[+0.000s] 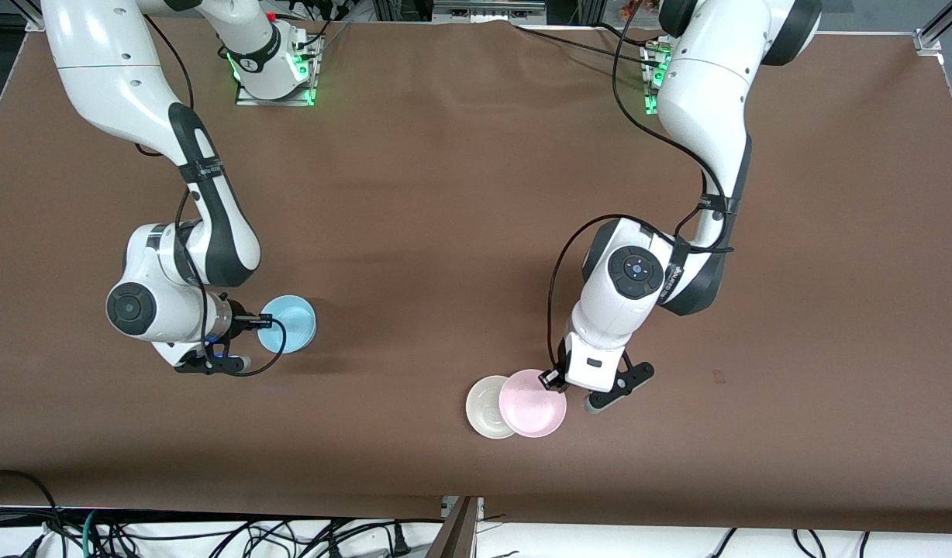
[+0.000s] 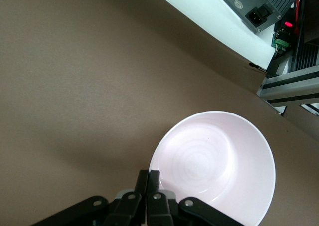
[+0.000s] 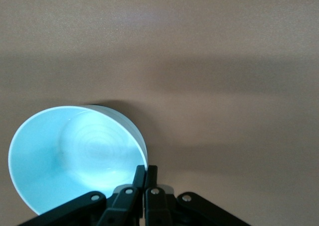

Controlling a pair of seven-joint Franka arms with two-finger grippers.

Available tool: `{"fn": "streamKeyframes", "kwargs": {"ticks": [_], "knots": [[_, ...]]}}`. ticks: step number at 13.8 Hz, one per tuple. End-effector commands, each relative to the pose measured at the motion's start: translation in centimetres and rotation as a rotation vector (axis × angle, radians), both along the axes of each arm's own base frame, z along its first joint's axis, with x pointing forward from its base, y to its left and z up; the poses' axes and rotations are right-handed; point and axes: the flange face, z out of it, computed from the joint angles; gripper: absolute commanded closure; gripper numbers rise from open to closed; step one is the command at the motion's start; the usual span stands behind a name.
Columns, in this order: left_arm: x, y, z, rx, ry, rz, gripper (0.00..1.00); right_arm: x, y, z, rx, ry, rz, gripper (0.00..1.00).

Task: Stack pink and blue bowls on white bowl
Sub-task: 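Carry the pink bowl with the left gripper onto the white bowl, then lower the pink bowl into the white bowl and open the left gripper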

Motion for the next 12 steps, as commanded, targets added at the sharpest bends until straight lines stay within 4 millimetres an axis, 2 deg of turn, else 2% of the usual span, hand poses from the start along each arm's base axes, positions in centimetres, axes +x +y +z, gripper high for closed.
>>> {"fn": "streamKeyframes", "kwargs": {"ticks": [1, 6, 12], "knots": [[0.5, -1.7, 0.6, -0.012, -0.031, 0.033, 1.0, -0.1, 0.5, 0.2, 0.013, 0.001, -0.007, 1.0], [-0.1, -4.4, -1.6, 0.001, -0.055, 0.044, 1.0, -0.1, 0.5, 0.2, 0.013, 0.001, -0.007, 1.0], [-0.7, -5.5, -3.0, 0.007, -0.048, 0.03, 1.0, 0.0, 0.4, 0.3, 0.015, -0.003, -0.007, 1.0]]}}
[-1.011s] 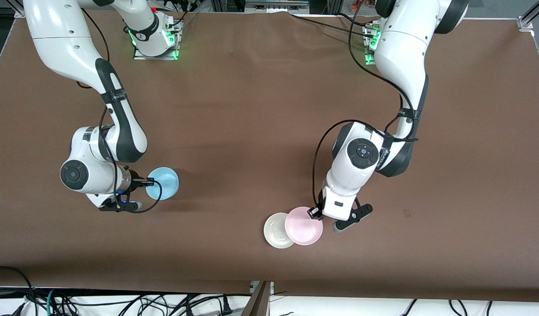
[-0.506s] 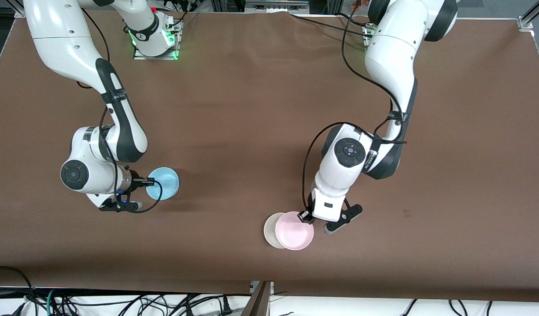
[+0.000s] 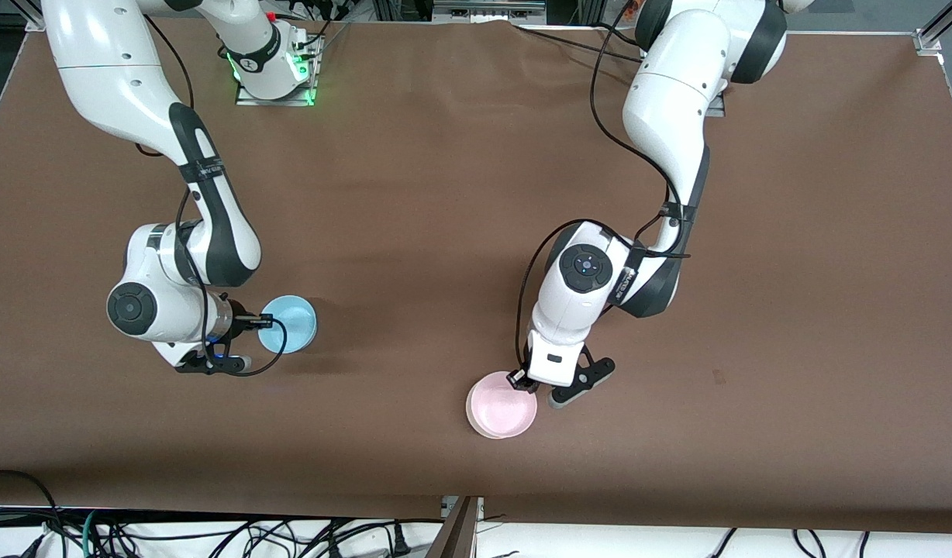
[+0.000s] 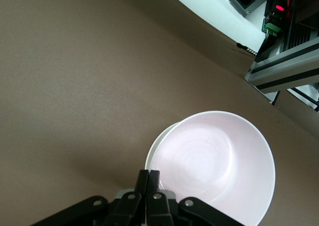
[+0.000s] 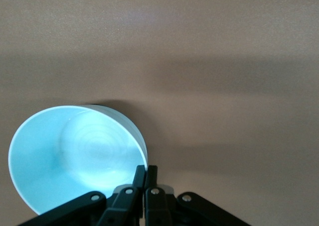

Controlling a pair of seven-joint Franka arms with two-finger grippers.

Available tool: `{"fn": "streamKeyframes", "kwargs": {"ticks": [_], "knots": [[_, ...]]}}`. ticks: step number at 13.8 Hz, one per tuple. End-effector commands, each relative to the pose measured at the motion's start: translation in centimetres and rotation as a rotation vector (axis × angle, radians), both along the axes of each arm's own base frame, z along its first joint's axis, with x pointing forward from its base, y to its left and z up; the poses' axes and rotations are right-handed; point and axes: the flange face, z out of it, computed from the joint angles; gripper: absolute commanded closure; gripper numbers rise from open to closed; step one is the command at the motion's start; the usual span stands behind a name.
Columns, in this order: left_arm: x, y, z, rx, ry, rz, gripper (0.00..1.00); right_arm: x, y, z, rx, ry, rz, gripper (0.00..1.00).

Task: Stack pink and blue bowls on white bowl
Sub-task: 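Lower the pink bowl into the white bowl and open the left gripper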

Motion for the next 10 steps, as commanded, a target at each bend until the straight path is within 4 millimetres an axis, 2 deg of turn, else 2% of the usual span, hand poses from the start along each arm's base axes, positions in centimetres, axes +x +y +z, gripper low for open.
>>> {"fn": "streamKeyframes", "kwargs": {"ticks": [1, 10], "knots": [[0.3, -0.5, -0.1, 0.002, -0.019, 0.014, 1.0, 0.0, 0.3, 0.3, 0.014, -0.002, -0.008, 1.0], [-0.2, -1.3, -1.7, -0.001, -0.021, 0.015, 1.0, 0.0, 0.2, 0.2, 0.014, -0.001, -0.008, 1.0]]}}
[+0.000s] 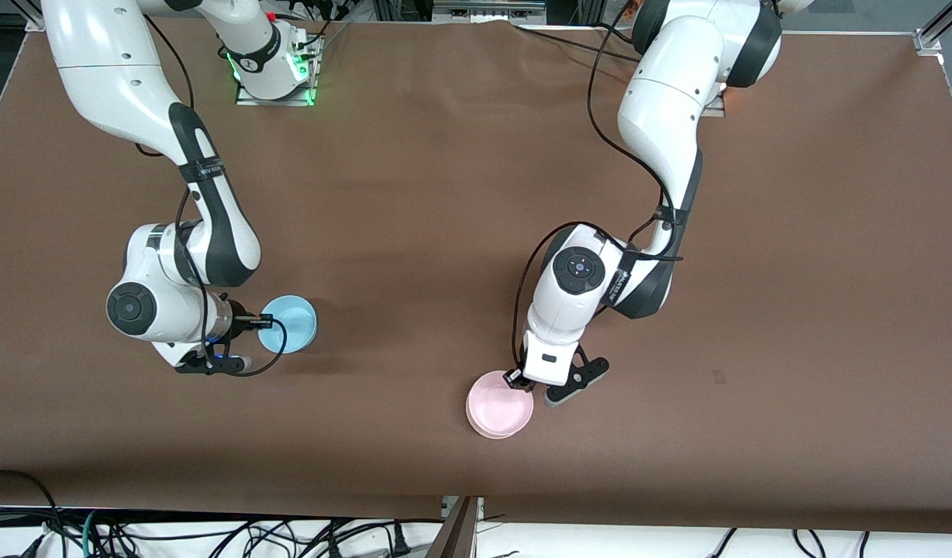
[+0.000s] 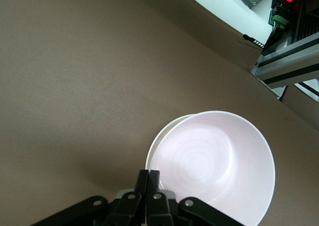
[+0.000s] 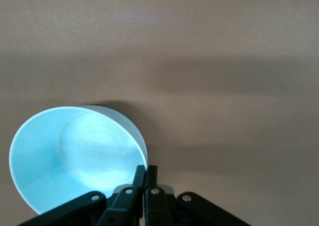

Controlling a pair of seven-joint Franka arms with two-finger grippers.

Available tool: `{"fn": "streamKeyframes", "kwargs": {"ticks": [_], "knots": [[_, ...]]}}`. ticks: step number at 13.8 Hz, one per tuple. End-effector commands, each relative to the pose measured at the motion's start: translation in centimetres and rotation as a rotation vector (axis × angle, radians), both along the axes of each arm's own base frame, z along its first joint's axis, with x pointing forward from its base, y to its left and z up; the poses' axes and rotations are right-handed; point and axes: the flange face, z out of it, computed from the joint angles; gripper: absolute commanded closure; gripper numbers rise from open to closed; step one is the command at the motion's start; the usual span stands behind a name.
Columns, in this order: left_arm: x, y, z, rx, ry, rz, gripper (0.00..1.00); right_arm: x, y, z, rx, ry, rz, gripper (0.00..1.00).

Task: Stack pink and blue bowls on white bowl
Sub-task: 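Lower the pink bowl into the white bowl and open the left gripper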

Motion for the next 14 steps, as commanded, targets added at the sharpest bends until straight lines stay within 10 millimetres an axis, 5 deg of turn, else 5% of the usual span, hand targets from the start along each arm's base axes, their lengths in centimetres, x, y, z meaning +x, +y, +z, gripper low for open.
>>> {"fn": "streamKeyframes", "kwargs": {"ticks": [1, 12, 14], "knots": [[0.0, -0.9, -0.2, 0.001, -0.021, 0.005, 1.0, -0.1, 0.2, 0.1, 0.013, 0.002, -0.007, 1.0], [0.1, -0.6, -1.4, 0.01, -0.028, 0.005, 1.0, -0.1, 0.2, 0.1, 0.024, 0.003, -0.016, 1.0], [0.1, -0.6, -1.3, 0.011, -0.03, 0.0, 0.94, -0.1, 0.2, 0.1, 0.024, 0.003, -0.016, 1.0]]}}
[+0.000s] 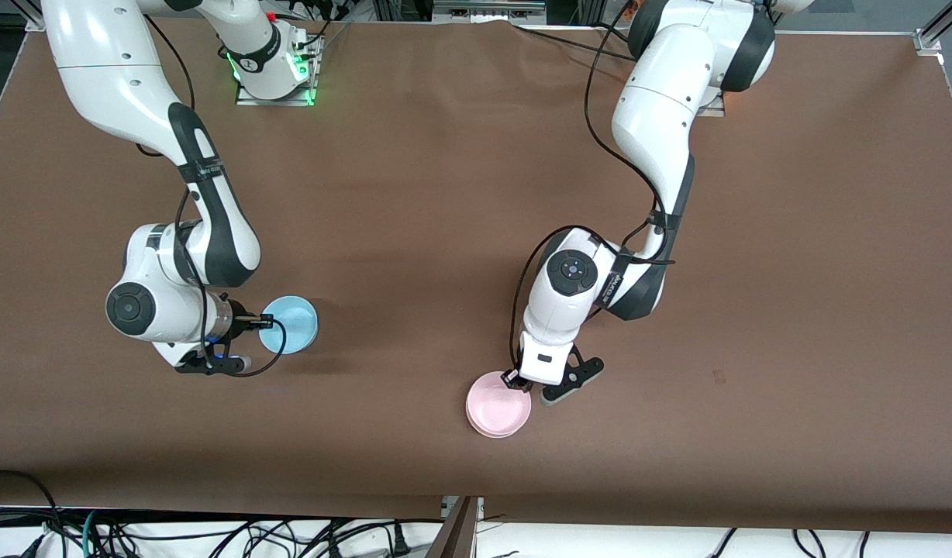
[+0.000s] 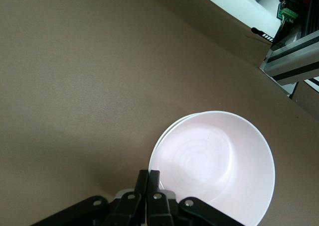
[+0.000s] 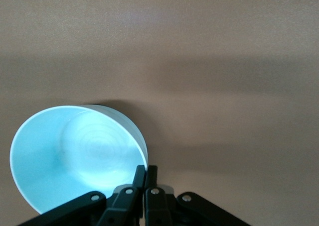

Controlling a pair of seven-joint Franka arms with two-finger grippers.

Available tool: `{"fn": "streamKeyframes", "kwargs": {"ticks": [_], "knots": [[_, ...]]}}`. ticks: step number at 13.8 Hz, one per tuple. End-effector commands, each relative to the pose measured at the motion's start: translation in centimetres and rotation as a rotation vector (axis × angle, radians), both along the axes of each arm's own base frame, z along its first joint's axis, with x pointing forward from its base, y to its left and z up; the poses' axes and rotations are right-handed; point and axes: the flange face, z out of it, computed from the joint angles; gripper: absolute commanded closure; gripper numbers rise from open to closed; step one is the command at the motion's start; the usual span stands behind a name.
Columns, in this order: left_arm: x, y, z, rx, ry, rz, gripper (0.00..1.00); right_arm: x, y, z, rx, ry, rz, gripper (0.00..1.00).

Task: Stack pink and blue bowls on white bowl
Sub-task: 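Lower the pink bowl into the white bowl and open the left gripper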

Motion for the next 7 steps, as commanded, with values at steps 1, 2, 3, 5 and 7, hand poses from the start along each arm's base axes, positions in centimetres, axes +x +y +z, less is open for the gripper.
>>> {"fn": "streamKeyframes", "kwargs": {"ticks": [1, 2, 3, 5, 7], "knots": [[0.33, -0.36, 0.42, 0.003, -0.025, 0.0, 0.83, -0.09, 0.2, 0.09, 0.016, 0.003, -0.009, 1.0], [0.37, -0.32, 0.49, 0.004, -0.026, 0.001, 0.74, -0.09, 0.2, 0.09, 0.016, 0.003, -0.009, 1.0], [0.56, -0.03, 0.67, 0.008, -0.031, 0.005, 0.65, -0.09, 0.2, 0.09, 0.016, 0.003, -0.009, 1.0], [0.63, 0.01, 1.04, 0.006, -0.034, 0.007, 0.59, -0.09, 0.2, 0.09, 0.016, 0.003, -0.009, 1.0], [0.71, 0.19, 1.42, 0.008, -0.03, 0.01, 0.61, -0.09, 0.2, 0.09, 0.016, 0.003, -0.009, 1.0]]}}
